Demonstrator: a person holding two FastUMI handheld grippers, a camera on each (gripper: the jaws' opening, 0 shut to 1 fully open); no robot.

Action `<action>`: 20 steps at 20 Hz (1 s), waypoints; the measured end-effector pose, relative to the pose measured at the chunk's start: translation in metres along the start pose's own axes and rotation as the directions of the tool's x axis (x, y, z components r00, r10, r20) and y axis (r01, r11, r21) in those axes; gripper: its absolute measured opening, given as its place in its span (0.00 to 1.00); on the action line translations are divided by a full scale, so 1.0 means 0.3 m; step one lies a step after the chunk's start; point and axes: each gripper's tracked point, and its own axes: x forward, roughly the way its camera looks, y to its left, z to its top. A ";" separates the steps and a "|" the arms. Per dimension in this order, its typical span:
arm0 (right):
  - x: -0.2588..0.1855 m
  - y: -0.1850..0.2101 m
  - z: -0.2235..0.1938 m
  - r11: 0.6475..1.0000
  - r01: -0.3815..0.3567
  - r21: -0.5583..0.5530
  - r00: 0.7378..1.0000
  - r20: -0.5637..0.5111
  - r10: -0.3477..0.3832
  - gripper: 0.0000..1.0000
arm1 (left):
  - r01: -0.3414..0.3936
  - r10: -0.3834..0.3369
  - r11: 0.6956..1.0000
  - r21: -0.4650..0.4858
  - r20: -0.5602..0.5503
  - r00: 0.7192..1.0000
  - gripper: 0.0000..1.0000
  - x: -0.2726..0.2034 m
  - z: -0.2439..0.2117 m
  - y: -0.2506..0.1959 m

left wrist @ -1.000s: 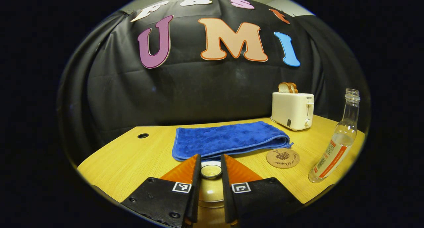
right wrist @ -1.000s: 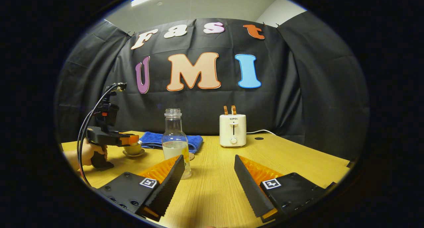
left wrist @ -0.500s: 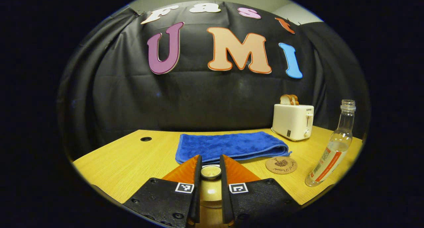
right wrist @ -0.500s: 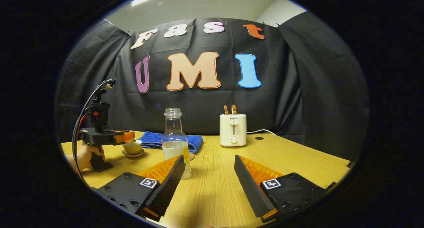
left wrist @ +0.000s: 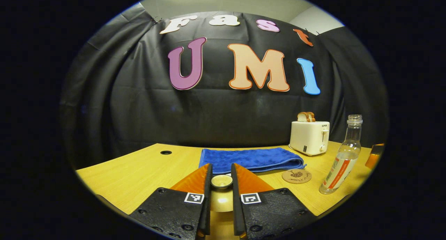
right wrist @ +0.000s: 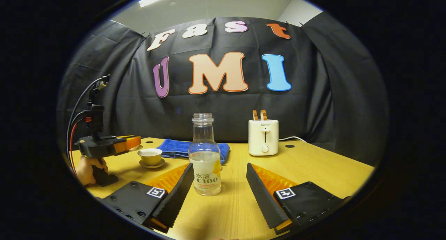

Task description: Open the teacup lid with one hand, grasp the water bottle and pour water into the teacup with the other hand; after pouring, place the water bottle on the coaster and then close the teacup lid.

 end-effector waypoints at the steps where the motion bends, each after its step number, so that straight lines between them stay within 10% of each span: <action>1: 0.016 0.011 -0.002 1.000 -0.005 0.001 1.000 0.002 0.005 0.94 | -0.003 0.003 1.000 0.006 0.009 1.000 0.23 -0.020 0.009 0.008; 20: 0.269 0.110 -0.007 1.000 0.000 0.003 1.000 0.003 0.000 0.98 | -0.012 0.013 1.000 0.022 -0.026 1.000 0.23 -0.242 -0.006 0.088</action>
